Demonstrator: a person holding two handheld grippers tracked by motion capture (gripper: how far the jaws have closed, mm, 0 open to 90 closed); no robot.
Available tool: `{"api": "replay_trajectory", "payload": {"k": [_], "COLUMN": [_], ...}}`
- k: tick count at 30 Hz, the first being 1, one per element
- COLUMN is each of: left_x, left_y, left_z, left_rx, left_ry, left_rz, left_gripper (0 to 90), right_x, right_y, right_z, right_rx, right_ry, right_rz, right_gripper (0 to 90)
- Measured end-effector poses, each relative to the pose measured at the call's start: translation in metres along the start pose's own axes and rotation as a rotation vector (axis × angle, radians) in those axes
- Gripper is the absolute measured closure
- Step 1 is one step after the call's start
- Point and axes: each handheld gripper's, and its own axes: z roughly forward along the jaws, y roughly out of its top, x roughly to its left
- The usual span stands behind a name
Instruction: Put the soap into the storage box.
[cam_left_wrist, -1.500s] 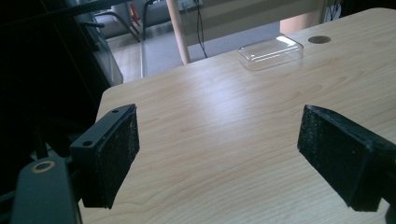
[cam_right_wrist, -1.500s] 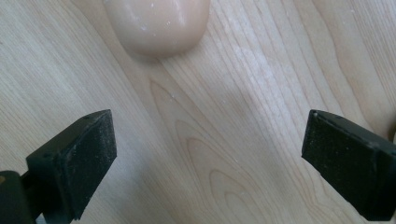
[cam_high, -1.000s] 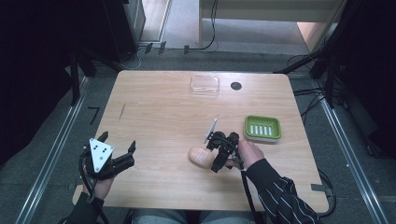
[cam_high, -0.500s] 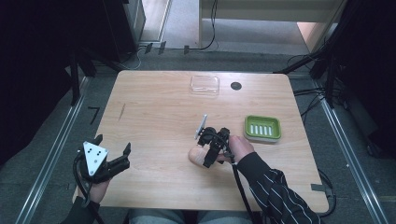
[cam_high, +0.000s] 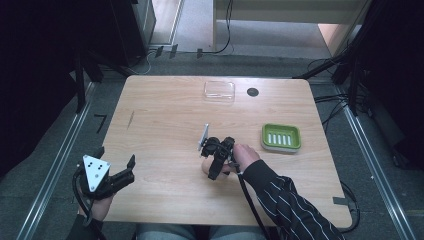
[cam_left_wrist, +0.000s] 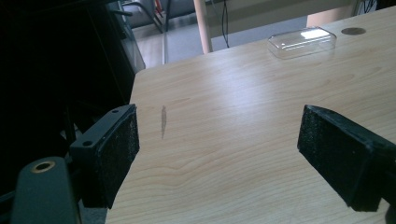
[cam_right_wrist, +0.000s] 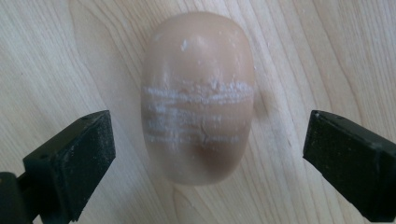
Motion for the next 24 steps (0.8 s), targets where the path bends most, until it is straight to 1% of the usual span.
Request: {"api": "replay_trajectory", "payload": {"k": [7, 9, 10, 11, 13, 15, 18, 20, 24], "left_x": [0.000, 0.000, 0.000, 0.000, 0.000, 0.000, 0.000, 0.000, 0.000], "left_y": [0.000, 0.000, 0.000, 0.000, 0.000, 0.000, 0.000, 0.000, 0.000], "left_z": [0.000, 0.000, 0.000, 0.000, 0.000, 0.000, -0.001, -0.001, -0.001], "left_rx": [-0.001, -0.002, -0.001, -0.001, -0.002, -0.002, -0.002, -0.002, -0.002], "left_ry": [0.003, 0.002, 0.001, 0.003, 0.003, 0.002, 0.002, 0.003, 0.003], "left_rz": [-0.002, -0.001, -0.001, -0.001, -0.001, -0.002, -0.001, -0.003, -0.002], "left_gripper": [13.3, 13.3, 13.3, 13.2, 13.3, 13.3, 13.3, 13.3, 13.3], "right_x": [0.002, 0.003, 0.003, 0.004, 0.005, 0.005, 0.003, 0.001, 0.001], "right_y": [0.008, 0.009, 0.009, 0.010, 0.010, 0.010, 0.009, 0.008, 0.009], "right_z": [0.009, 0.010, 0.011, 0.011, 0.011, 0.011, 0.013, 0.015, 0.017], "right_rx": [0.017, 0.015, 0.015, 0.018, 0.013, 0.013, 0.018, 0.019, 0.021], "right_ry": [-0.004, -0.009, -0.004, -0.004, -0.005, -0.007, -0.006, 0.003, 0.002], "right_rz": [-0.015, -0.017, -0.024, -0.021, -0.023, -0.021, -0.022, -0.014, -0.021], "right_gripper": [3.5, 8.6, 9.4, 10.1, 14.2, 15.6, 21.9, 22.4, 23.7]}}
